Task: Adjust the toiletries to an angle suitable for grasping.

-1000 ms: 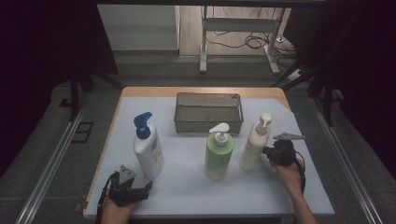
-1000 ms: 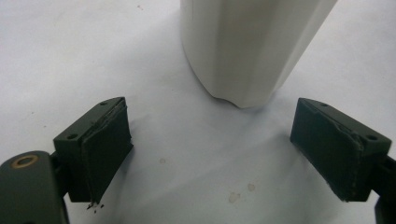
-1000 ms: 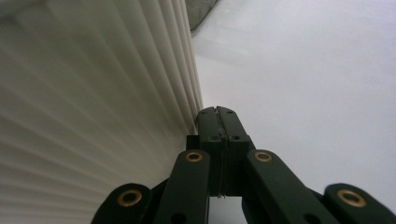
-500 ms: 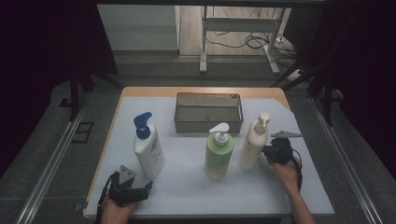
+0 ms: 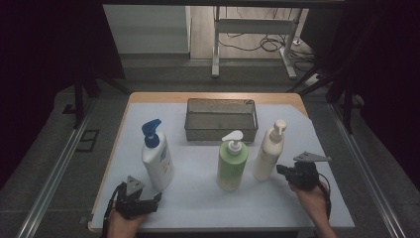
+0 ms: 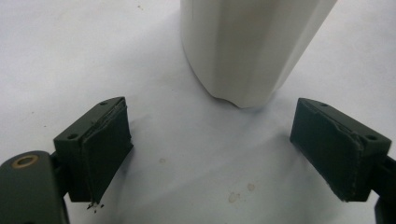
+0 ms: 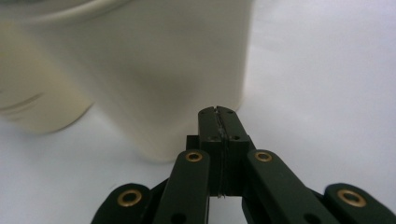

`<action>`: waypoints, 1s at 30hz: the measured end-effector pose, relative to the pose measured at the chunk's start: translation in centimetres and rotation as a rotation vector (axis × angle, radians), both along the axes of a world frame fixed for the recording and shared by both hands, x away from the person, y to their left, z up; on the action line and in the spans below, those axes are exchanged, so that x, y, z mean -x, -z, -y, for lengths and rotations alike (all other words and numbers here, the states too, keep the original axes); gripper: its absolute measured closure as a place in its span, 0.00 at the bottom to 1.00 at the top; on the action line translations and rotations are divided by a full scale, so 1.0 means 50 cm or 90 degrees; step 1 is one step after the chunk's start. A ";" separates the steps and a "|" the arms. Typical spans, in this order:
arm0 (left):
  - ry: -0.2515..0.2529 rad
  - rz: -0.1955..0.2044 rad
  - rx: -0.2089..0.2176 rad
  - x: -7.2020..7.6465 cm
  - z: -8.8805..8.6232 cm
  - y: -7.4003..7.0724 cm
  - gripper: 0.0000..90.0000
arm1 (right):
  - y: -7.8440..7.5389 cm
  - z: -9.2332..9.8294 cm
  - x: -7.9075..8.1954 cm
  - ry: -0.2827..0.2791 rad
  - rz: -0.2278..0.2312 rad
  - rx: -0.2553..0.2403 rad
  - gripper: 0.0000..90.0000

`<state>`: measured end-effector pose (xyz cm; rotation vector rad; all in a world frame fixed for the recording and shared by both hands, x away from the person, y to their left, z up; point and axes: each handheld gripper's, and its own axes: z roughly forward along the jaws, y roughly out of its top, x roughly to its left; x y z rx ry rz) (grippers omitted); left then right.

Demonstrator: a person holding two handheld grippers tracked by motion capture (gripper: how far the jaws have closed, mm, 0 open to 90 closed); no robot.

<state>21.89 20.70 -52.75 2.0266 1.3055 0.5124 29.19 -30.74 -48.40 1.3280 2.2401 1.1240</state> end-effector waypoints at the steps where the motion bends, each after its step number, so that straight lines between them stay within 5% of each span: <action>1: 0.000 0.000 0.000 0.000 0.000 0.000 0.13 | -0.001 -0.002 0.009 -0.004 -0.001 -0.002 0.99; 9: 0.000 0.000 0.000 0.000 0.000 0.000 0.13 | -0.011 -0.042 0.056 -0.048 0.010 -0.003 0.99; 20: 0.000 0.000 0.000 0.000 0.000 0.000 0.13 | -0.003 -0.104 0.053 -0.064 0.015 -0.001 0.99; 30: 0.000 0.000 0.000 0.000 0.000 0.000 0.13 | 0.014 -0.123 0.040 -0.055 0.019 0.012 0.99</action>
